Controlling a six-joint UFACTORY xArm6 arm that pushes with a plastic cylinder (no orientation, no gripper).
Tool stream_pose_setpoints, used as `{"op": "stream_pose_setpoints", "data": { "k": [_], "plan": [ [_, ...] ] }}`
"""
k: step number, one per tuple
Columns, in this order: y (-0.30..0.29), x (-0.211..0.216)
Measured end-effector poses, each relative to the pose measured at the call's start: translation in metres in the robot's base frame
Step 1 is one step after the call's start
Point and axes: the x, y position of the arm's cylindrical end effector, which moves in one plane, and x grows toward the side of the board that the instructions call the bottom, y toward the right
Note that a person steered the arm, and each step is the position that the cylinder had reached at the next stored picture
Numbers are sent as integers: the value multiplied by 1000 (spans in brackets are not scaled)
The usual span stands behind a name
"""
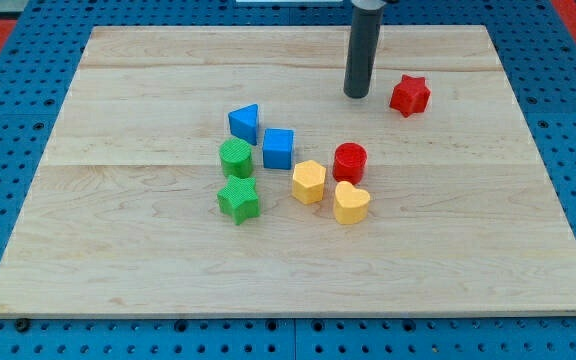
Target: Place the red star on the top right of the board
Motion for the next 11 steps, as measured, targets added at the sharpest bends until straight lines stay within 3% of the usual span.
{"op": "stream_pose_setpoints", "data": {
  "k": [1, 4, 6, 8, 11],
  "plan": [
    [10, 49],
    [23, 54],
    [33, 24],
    [82, 22],
    [71, -51]
  ]
}}
